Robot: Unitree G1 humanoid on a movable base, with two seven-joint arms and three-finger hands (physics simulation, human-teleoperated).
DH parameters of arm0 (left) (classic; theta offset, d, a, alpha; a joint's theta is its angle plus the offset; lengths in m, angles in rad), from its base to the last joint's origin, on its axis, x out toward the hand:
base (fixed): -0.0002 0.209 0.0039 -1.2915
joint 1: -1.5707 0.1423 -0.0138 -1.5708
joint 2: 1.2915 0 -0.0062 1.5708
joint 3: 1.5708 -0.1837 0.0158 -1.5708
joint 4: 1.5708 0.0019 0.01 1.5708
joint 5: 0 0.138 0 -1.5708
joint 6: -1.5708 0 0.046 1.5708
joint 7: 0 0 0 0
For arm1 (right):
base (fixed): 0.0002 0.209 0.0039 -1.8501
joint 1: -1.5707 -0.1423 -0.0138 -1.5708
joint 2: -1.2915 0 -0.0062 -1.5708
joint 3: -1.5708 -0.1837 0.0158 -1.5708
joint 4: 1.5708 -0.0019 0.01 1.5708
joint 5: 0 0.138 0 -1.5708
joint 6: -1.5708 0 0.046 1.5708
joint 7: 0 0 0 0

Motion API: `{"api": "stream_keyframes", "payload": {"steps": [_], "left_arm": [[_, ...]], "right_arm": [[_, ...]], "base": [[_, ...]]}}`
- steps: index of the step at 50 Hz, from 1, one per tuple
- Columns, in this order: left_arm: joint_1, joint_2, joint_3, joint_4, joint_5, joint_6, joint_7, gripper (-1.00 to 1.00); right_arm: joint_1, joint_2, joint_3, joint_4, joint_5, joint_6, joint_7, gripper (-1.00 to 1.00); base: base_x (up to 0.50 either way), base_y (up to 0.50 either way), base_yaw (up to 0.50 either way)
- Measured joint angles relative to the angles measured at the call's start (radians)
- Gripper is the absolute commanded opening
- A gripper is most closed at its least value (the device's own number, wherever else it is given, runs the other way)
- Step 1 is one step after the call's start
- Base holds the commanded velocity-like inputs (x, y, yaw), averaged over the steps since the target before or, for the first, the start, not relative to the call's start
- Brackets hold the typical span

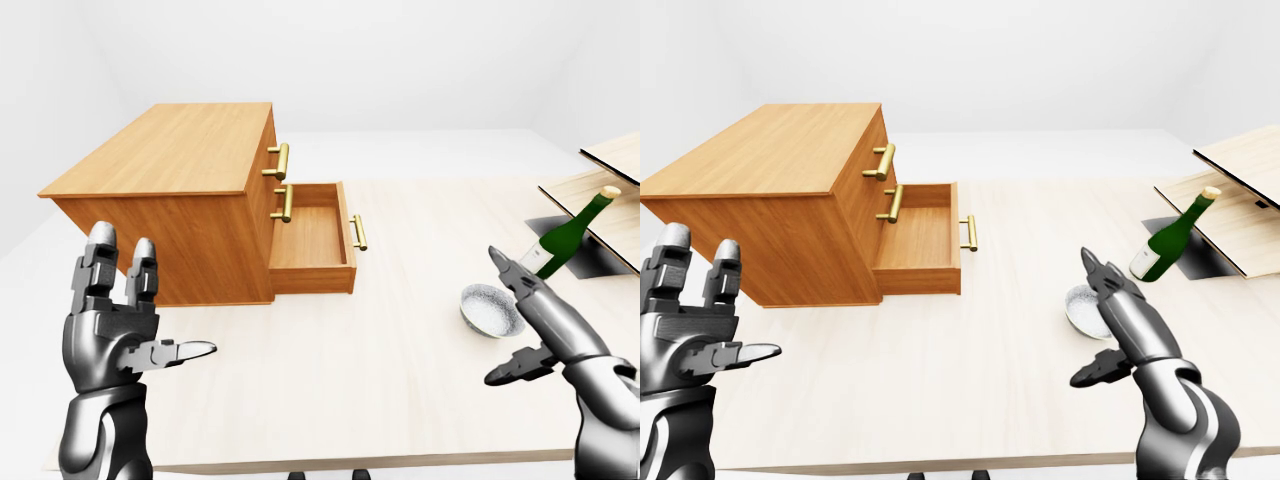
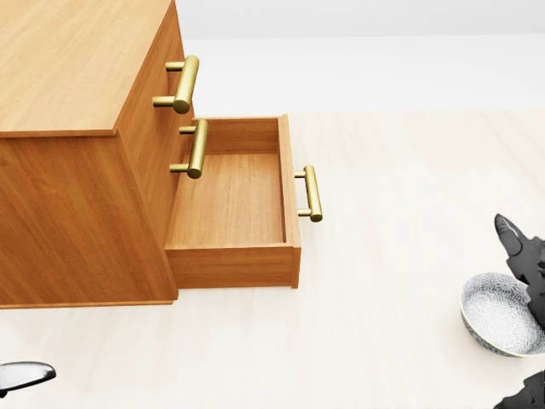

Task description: Put the bowl on top of the cabinet.

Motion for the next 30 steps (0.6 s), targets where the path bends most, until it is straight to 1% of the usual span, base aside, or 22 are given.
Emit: {"api": "stream_keyframes", "payload": {"steps": [11,30], "left_arm": [[0.001,-0.001,0.000,-0.005,0.001,0.000,0.002,1.00],[0.001,-0.002,0.002,-0.011,0.001,0.000,0.005,1.00]], "right_arm": [[-0.044,-0.047,0.055,0.100,-0.101,0.000,0.000,1.00],[-0.103,-0.122,0.076,0.247,-0.298,0.000,0.000,1.00]], "base": [[0.00,0.00,0.00],[0.00,0.00,0.00]]}}
